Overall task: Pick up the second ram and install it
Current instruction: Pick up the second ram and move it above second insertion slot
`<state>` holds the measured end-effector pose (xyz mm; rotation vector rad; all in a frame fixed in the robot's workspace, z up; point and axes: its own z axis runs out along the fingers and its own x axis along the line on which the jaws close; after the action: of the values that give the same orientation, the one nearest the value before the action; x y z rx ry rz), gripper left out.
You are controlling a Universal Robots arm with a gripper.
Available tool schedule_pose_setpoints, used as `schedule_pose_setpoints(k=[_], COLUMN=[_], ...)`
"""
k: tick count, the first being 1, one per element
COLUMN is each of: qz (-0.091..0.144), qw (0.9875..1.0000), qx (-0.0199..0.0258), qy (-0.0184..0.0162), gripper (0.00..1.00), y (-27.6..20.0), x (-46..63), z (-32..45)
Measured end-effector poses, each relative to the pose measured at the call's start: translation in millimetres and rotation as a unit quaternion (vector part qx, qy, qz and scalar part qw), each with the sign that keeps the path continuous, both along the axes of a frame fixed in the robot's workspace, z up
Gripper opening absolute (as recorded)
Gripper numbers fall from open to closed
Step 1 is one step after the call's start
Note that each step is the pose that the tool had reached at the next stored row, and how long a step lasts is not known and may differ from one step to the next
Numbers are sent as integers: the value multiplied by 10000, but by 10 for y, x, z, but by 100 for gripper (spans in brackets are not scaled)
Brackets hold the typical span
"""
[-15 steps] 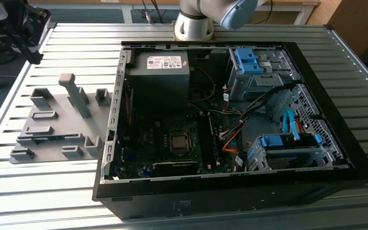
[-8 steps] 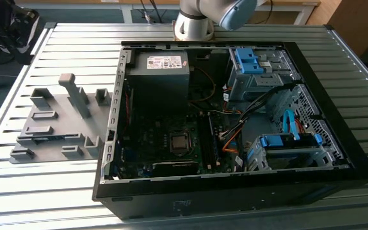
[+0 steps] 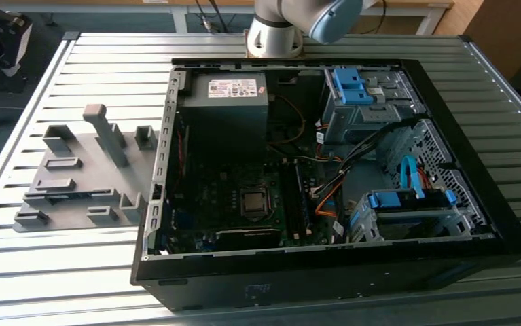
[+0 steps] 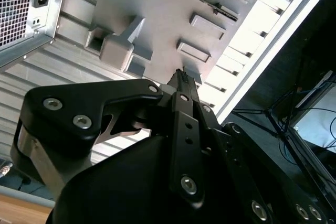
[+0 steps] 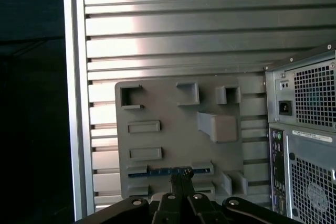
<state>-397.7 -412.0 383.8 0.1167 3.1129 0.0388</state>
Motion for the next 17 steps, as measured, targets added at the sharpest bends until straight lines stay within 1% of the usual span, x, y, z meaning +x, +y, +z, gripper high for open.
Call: schedule_pose_setpoints(k=[2, 12, 17], qz=[-1, 9, 125], qw=[10000, 10000, 9999], qx=[0, 0, 0], qy=[0, 0, 0], gripper=[11, 11, 11], y=[0, -1, -12], x=[-21, -25, -24], z=[0, 0, 0])
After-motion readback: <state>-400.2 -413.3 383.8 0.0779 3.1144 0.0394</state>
